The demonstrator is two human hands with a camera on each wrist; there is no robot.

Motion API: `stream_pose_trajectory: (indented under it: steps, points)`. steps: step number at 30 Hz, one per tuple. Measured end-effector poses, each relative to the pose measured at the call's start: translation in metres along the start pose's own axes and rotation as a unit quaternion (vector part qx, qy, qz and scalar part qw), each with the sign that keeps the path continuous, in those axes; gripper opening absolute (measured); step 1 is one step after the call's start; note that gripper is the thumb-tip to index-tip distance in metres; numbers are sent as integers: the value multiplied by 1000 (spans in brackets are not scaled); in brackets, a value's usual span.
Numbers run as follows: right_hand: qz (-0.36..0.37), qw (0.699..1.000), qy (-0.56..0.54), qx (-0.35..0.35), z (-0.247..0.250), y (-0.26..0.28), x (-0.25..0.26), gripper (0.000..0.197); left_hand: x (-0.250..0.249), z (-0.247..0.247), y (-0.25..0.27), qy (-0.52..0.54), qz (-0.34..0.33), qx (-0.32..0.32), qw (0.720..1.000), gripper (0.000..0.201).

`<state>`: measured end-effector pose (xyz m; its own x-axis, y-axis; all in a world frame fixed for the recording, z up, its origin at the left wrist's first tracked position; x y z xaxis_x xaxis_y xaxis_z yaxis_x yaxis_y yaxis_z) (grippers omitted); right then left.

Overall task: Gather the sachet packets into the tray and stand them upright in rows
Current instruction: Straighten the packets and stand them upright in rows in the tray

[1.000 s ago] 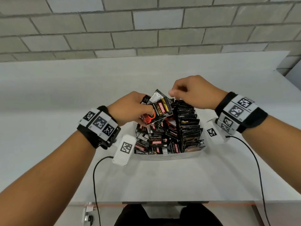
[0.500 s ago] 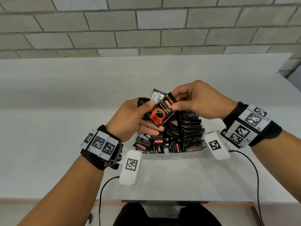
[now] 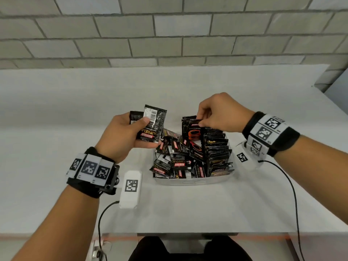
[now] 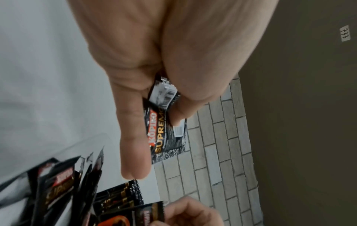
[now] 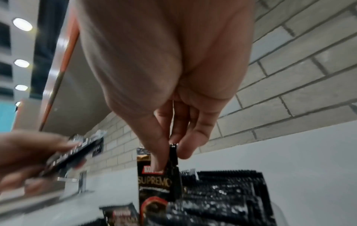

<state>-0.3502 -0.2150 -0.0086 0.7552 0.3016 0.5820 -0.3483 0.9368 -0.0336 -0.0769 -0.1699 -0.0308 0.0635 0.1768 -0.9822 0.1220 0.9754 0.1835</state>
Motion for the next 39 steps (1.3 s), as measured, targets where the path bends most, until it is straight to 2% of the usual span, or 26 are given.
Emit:
stream_pose_trajectory:
  steps: [6,9,13,18,22,25,26,28,30,31,35,37,39]
  points:
    - [43,995,87,30,-17,-8,1,7,4,-11,0,9,11,26,1000,20]
    - [33,992,109,60,-24,-13,1,9,5,-11,-2,7,13,28,1000,21]
    - [10,992,110,64,-25,-24,-1,13,4,-13,-4,4,15,30,999,19]
    - [8,989,129,65,-22,-26,-2,5,2,-19,-4,-8,9,46,999,21]
    - [18,995,93,24,-12,-17,-3,12,-2,-25,-2,-25,0,62,998,25]
    - [6,997,-75,-16,-2,-5,12,30,-5,-29,-3,-24,-11,59,998,24]
    - [4,990,-137,-17,0,0,19,31,-6,-32,-3,-20,-14,61,998,25]
    - [5,980,-196,2,1,6,27,24,-9,-35,-2,-11,-18,70,997,27]
    - [25,980,-200,2,-2,9,27,20,-10,-38,-1,-14,-22,74,997,28]
    - [37,978,-204,-30,-2,9,26,18,-9,-38,-2,-16,-23,71,997,29]
    - [80,928,-281,-231,-1,19,26,11,-6,-36,-2,35,2,46,998,32]
    - [108,933,-245,-242,-11,30,33,11,-7,-38,2,80,14,59,995,37]
    - [134,958,-175,-183,-29,40,37,20,-9,-43,6,113,14,76,991,44]
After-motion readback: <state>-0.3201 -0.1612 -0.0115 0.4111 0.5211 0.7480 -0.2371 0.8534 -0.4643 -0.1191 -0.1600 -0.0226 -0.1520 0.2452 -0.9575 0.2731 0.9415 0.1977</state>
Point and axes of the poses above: each hand's wrist, its own y-axis away from the middle knuckle, its own z-axis out of the back of the hand, x = y × z, the point moved 1 cm from there along -y, towards the middle knuckle, and after that the axes turned 8 degrees about -y, right-handed, at the moved point
